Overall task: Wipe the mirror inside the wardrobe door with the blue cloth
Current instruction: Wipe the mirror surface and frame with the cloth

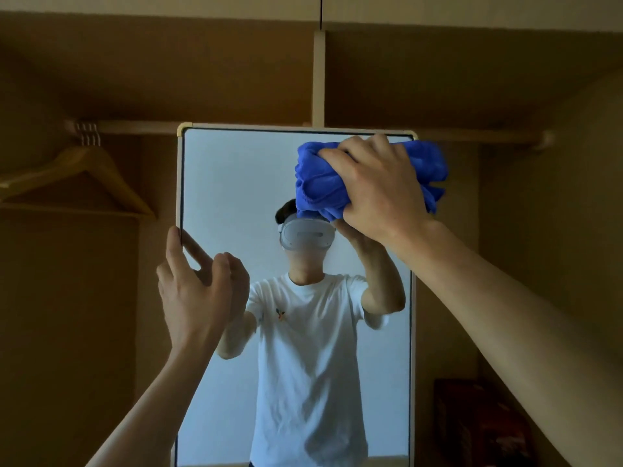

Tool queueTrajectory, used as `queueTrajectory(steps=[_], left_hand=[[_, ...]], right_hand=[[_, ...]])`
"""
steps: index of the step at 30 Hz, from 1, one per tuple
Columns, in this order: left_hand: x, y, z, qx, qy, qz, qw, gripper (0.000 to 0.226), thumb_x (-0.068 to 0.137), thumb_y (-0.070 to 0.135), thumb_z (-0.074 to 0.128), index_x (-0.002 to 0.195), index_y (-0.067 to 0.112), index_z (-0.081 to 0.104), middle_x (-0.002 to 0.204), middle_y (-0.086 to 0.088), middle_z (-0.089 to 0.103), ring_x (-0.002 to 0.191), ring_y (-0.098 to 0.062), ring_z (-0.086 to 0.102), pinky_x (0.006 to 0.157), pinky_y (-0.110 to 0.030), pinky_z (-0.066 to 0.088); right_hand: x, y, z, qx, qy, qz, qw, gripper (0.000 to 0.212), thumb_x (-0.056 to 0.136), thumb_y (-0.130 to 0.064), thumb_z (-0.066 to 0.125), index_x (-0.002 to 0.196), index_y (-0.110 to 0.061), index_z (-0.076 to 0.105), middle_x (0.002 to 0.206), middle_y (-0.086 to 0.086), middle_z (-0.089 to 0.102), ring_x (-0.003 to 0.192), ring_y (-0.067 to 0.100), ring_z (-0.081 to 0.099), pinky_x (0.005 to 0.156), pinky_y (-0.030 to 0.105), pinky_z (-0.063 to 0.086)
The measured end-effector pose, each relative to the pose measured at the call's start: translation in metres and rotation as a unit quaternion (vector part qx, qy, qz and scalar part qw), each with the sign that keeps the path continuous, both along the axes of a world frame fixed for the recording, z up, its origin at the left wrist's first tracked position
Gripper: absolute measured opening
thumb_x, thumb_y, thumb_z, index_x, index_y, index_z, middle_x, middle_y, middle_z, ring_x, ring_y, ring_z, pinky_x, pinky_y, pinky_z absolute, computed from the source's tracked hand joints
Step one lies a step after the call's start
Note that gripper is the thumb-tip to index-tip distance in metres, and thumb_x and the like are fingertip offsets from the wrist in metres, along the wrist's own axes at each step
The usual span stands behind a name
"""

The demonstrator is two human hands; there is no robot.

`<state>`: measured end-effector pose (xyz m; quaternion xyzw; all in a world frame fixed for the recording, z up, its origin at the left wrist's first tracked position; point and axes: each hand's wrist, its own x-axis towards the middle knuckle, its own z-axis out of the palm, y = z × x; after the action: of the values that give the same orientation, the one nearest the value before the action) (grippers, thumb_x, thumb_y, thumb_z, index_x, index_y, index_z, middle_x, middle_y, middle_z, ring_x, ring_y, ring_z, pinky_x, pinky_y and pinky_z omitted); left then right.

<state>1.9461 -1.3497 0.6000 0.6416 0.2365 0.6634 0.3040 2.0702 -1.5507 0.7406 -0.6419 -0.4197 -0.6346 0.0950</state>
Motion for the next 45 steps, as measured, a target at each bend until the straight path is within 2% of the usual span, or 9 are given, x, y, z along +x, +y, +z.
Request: queueTrajectory(steps=[9,15,24,29,32,35,39,42,45], left_hand=[[-0.002,-0.004,-0.03,-0.019,-0.006,-0.005,1.0,0.069,0.099,0.045,0.055,0.155,0.044,0.016,0.147,-0.008,0.041,0.127,-0.03,0.051,0.101,-0.054,0.048],[-0.006,-0.009,-0.053,-0.033,0.008,-0.003,0.999,0.07,0.1,0.045,0.055,0.157,0.041,0.015,0.148,-0.009,0.04,0.123,-0.027,0.052,0.094,-0.045,0.047],[-0.009,-0.008,-0.083,-0.031,0.016,-0.008,0.999,0.07,0.099,0.047,0.056,0.156,0.042,0.015,0.148,-0.005,0.04,0.113,-0.016,0.049,0.084,-0.037,0.045],[-0.011,-0.01,-0.093,-0.028,0.019,-0.015,0.999,0.07,0.099,0.047,0.054,0.157,0.041,0.014,0.144,0.002,0.04,0.112,-0.013,0.049,0.083,-0.034,0.043],[-0.013,-0.008,-0.103,-0.029,0.026,-0.021,0.999,0.07,0.098,0.049,0.053,0.156,0.043,0.013,0.131,0.013,0.035,0.111,-0.01,0.047,0.082,-0.031,0.04],[-0.016,-0.007,-0.117,-0.029,0.038,-0.025,0.999,0.07,0.099,0.047,0.054,0.156,0.043,0.013,0.127,0.016,0.033,0.11,-0.011,0.047,0.082,-0.033,0.041],[-0.022,-0.008,-0.142,-0.037,0.06,-0.035,0.997,0.072,0.1,0.042,0.055,0.157,0.044,0.011,0.14,0.004,0.04,0.115,-0.008,0.041,0.087,-0.036,0.04],[-0.025,-0.013,-0.161,-0.04,0.071,-0.048,0.995,0.073,0.1,0.037,0.055,0.158,0.043,0.01,0.129,0.021,0.034,0.114,-0.005,0.039,0.087,-0.035,0.039],[-0.026,-0.015,-0.175,-0.052,0.086,-0.061,0.993,0.075,0.1,0.035,0.056,0.158,0.042,0.009,0.111,0.049,0.027,0.108,0.004,0.039,0.089,-0.032,0.038]], right_hand=[[0.003,0.001,-0.047,-0.004,0.017,-0.003,1.0,0.063,0.077,-0.035,0.068,0.137,-0.024,0.053,0.124,-0.001,0.059,0.11,0.028,0.051,0.087,0.044,0.04],[0.001,-0.003,-0.078,-0.02,0.051,-0.006,0.999,0.066,0.073,-0.034,0.069,0.137,-0.024,0.053,0.124,-0.004,0.059,0.112,0.028,0.051,0.091,0.041,0.039],[-0.004,-0.006,-0.12,-0.029,0.073,-0.001,0.997,0.06,0.081,-0.026,0.065,0.14,-0.022,0.053,0.128,-0.002,0.059,0.117,0.03,0.052,0.092,0.043,0.038],[-0.01,-0.008,-0.139,-0.038,0.095,-0.005,0.995,0.061,0.08,-0.029,0.042,0.14,-0.022,0.052,0.129,-0.001,0.059,0.118,0.031,0.051,0.093,0.043,0.038],[-0.013,-0.008,-0.153,-0.036,0.105,-0.003,0.994,0.064,0.079,-0.03,0.034,0.139,-0.021,0.053,0.129,-0.001,0.06,0.117,0.031,0.052,0.092,0.043,0.038],[-0.015,-0.008,-0.172,-0.035,0.112,-0.005,0.993,0.063,0.078,-0.026,0.037,0.139,-0.021,0.054,0.131,0.0,0.059,0.116,0.031,0.052,0.091,0.044,0.038],[-0.015,-0.006,-0.2,-0.03,0.115,-0.007,0.993,0.061,0.076,-0.015,0.054,0.137,-0.02,0.055,0.132,0.002,0.059,0.115,0.032,0.053,0.09,0.044,0.038],[-0.015,-0.004,-0.223,-0.025,0.118,0.001,0.993,0.062,0.075,-0.011,0.062,0.137,-0.019,0.056,0.132,0.003,0.06,0.115,0.033,0.053,0.091,0.046,0.038],[-0.016,-0.004,-0.248,-0.025,0.125,0.007,0.992,0.058,0.079,-0.014,0.055,0.137,-0.019,0.056,0.132,0.004,0.059,0.115,0.034,0.052,0.092,0.047,0.037]])
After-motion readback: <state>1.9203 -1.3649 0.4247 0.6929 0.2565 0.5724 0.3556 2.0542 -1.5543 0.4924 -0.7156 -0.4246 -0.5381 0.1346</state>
